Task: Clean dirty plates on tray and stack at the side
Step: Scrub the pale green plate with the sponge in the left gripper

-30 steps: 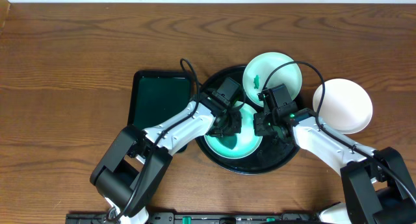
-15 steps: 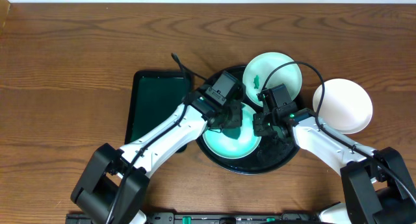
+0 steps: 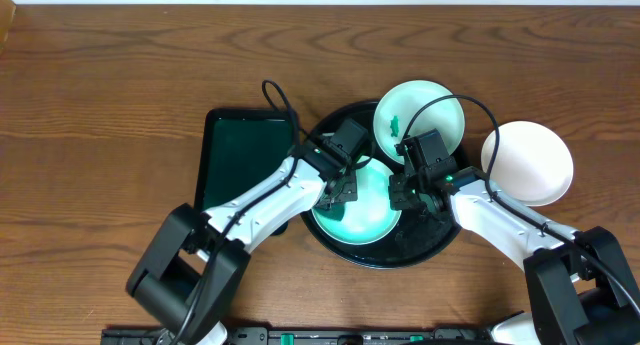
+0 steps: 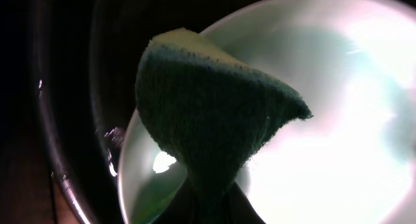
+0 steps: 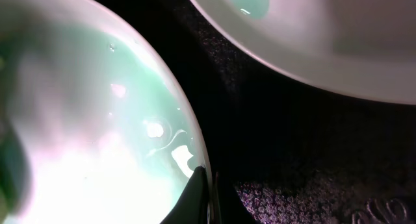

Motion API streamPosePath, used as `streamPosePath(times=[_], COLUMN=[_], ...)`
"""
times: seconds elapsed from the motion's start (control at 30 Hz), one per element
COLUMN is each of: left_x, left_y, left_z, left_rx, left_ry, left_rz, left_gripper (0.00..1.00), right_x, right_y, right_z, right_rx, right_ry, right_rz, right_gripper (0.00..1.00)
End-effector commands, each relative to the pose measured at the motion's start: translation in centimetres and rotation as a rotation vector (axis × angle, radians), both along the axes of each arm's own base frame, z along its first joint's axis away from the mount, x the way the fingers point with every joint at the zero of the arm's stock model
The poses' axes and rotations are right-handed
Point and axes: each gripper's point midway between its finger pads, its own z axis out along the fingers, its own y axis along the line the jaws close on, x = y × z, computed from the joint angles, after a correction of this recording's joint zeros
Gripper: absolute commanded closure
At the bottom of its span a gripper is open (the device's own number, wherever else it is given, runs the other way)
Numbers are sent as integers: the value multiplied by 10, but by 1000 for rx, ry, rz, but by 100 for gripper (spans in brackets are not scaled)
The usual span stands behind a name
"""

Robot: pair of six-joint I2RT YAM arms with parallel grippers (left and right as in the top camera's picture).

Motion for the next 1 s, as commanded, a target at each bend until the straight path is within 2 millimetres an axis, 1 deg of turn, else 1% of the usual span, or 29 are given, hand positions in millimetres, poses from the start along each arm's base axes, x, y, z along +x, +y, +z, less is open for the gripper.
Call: streamPosePath(times=[0.0,0.1,0.2,0.4,0.5,0.57,0.67,0.77,0.83,0.9,0.97], left_x=[-9,-21,-28,-33,-27,-19,-6,7,11,14,16], left_y=[11,-2,-19,-59,-66,-71,-71,-61,-54,-45,-30], left_z=[-17,-24,-27,-15,-6,5,27,42,46,43,37], left_rx=[41,-15,-93,-298,-338,-365,-387,-347,-309,-260,-179], left_ry=[60,132,185,234,203,157,82,-13,-55,-76,-90], left_rz=[90,71,40,-21,-40,-67,-73,-56,-55,-59,-36], left_gripper=[93,93,93,93,93,93,92,93,92,93,93], right_x=[-2,-1,-2,-1,-1,-1,-1,-1,-1,-1,-1], right_y=[5,6,5,6,6,6,6,6,6,6,6], right_z=[-1,-1,-1,-1,-1,-1,-1,0,0,0,0], right_rx=[10,10,10,10,10,10,10,12,12,12,12], right_ry=[5,4,5,4,4,4,4,1,1,1,1], right_rz=[16,16,16,16,16,16,16,16,16,16,16], right_gripper=[99,98,99,99,99,99,99,99,99,99,99])
